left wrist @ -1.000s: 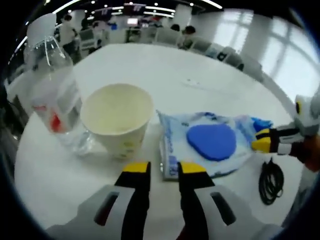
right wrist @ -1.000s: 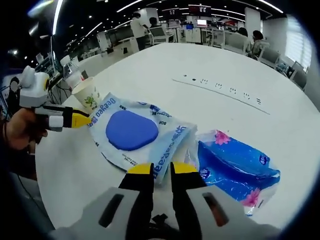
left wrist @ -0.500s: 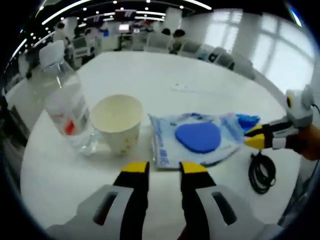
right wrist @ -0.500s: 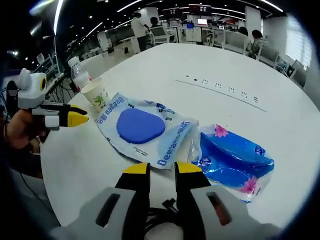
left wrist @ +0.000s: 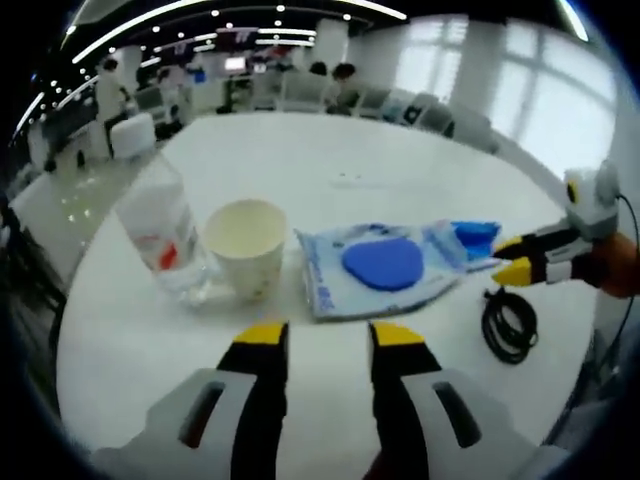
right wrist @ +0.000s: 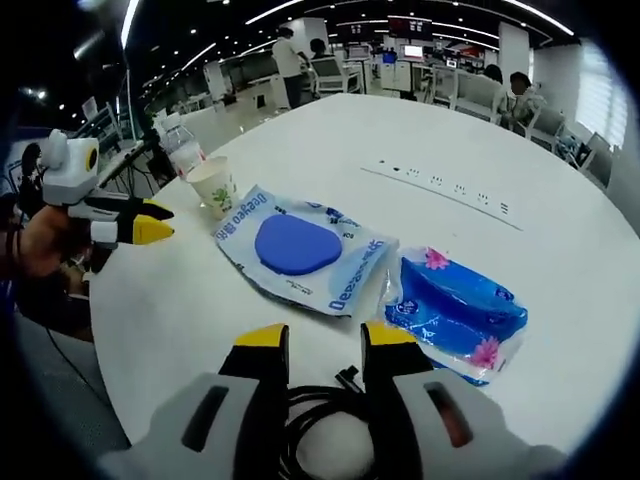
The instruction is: Arrange the tabletop items into an orderly group along one side of the table until the central work area is clear of visible clutter.
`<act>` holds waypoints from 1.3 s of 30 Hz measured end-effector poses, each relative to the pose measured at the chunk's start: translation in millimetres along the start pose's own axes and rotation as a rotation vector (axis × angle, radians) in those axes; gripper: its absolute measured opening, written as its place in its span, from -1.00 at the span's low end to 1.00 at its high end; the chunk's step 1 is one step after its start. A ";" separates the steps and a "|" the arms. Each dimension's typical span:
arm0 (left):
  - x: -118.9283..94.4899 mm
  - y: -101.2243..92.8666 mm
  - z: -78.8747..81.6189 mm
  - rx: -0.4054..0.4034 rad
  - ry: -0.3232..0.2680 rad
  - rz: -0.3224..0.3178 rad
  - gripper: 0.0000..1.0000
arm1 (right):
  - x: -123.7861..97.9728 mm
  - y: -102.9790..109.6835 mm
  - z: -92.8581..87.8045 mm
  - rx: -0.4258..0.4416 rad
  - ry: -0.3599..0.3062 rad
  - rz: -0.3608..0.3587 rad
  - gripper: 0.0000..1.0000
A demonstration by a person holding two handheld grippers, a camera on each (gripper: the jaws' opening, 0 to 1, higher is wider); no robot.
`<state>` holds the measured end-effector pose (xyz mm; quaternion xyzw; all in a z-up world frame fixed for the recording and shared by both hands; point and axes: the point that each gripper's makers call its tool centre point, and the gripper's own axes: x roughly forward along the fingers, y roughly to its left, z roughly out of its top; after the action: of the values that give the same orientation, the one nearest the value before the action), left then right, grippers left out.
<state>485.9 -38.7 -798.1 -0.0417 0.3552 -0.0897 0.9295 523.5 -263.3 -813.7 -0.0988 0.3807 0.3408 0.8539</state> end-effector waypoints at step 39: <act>-105.5 -17.0 -51.9 0.047 0.018 -0.081 0.26 | -72.7 -5.5 -67.0 0.100 -0.029 -0.074 -0.02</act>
<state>371.7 -35.4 -765.4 -0.0333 0.3593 -0.1359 0.9227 453.4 -332.9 -808.3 -0.0650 0.3807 0.2908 0.8754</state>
